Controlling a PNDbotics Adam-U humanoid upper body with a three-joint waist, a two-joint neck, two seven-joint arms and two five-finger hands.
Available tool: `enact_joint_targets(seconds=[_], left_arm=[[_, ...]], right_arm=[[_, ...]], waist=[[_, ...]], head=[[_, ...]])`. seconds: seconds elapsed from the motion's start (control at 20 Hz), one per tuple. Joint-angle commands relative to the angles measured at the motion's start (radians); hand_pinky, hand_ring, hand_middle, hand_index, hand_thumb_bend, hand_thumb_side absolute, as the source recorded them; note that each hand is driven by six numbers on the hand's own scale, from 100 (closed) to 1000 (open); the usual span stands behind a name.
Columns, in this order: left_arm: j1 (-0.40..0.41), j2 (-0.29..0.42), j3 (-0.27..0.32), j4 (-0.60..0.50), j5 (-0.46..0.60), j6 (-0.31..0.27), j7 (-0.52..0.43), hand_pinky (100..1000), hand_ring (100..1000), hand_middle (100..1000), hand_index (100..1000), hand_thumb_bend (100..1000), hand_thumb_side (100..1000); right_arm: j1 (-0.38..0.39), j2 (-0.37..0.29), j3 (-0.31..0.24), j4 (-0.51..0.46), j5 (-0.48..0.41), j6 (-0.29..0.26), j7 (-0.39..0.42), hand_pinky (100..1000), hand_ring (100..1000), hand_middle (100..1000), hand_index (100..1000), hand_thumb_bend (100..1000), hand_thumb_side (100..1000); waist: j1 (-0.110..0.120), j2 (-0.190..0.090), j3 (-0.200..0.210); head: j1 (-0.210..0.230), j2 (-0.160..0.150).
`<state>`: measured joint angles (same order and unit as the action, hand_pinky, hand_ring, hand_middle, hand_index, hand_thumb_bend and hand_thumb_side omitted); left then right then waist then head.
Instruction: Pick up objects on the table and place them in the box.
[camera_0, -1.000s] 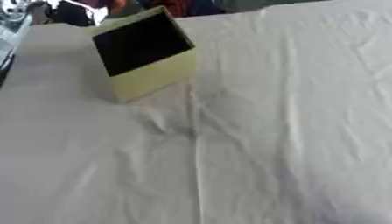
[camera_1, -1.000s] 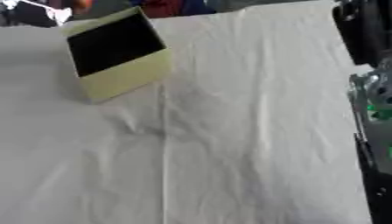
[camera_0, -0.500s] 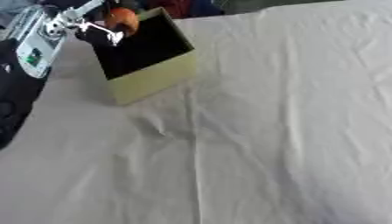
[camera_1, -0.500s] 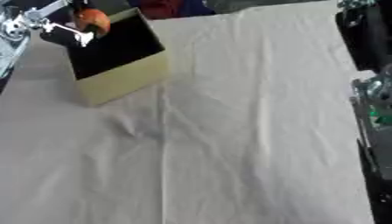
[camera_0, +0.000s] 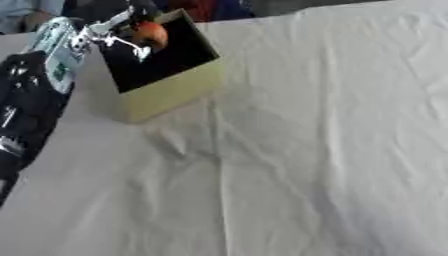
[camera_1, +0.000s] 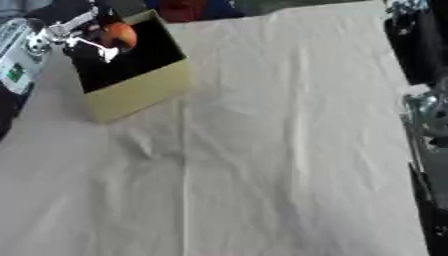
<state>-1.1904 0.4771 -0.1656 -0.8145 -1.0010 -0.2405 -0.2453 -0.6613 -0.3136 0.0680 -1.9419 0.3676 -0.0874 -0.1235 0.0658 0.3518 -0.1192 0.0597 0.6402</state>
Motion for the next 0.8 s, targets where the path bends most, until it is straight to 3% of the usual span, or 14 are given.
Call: enact_joint_targets(seconds=[0.05,0.2,0.35,0.5,0.55,0.6,0.7,0.8], left_arm=[[-0.030,0.011,0.019,0.001,-0.079,-0.017,0.019,593,767,728,836,459,375],[-0.032,0.008,0.024,0.002,-0.119,-0.035,0.034,616,781,752,860,579,455],[-0.032,0.008,0.026,0.003,-0.136,-0.046,0.037,610,776,749,855,600,480],[-0.029,0.009,0.029,0.000,-0.132,-0.048,0.040,591,761,735,842,521,456],[-0.027,0.009,0.032,-0.004,-0.124,-0.047,0.043,568,743,722,832,434,432],[-0.026,0.010,0.034,-0.013,-0.110,-0.046,0.046,566,741,721,832,426,430],[-0.023,0.015,0.041,-0.038,-0.070,-0.038,0.048,543,718,703,817,281,392],[-0.020,0.024,0.047,-0.080,-0.015,-0.025,0.046,530,704,693,807,214,394]], right_arm=[[-0.016,-0.009,-0.005,-0.010,-0.007,0.000,0.001,817,719,587,801,100,933],[-0.012,-0.007,-0.006,-0.012,-0.008,-0.001,-0.001,816,719,587,801,100,934],[-0.009,-0.007,-0.007,-0.012,-0.008,0.000,-0.002,816,719,587,801,100,933],[-0.007,-0.006,-0.008,-0.013,-0.008,0.000,-0.003,816,719,587,801,100,938],[-0.006,-0.006,-0.008,-0.013,-0.007,0.000,-0.003,816,720,588,801,100,933],[-0.005,-0.005,-0.009,-0.013,-0.007,0.000,-0.004,816,720,588,801,100,933],[-0.003,-0.005,-0.010,-0.013,-0.006,0.000,-0.005,816,720,588,801,100,931],[0.000,-0.004,-0.011,-0.014,-0.003,0.000,-0.006,816,721,588,801,100,931]], waist=[[-0.001,-0.022,-0.002],[0.000,-0.023,-0.003],[0.001,-0.025,-0.003],[0.001,-0.027,-0.003],[0.001,-0.028,-0.002],[0.001,-0.029,-0.001],[0.000,-0.032,0.001],[0.000,-0.036,0.005]], head=[[0.003,-0.009],[0.001,-0.007],[0.001,-0.005],[0.000,-0.004],[-0.001,-0.002],[-0.001,-0.002],[-0.003,0.002],[-0.006,0.007]])
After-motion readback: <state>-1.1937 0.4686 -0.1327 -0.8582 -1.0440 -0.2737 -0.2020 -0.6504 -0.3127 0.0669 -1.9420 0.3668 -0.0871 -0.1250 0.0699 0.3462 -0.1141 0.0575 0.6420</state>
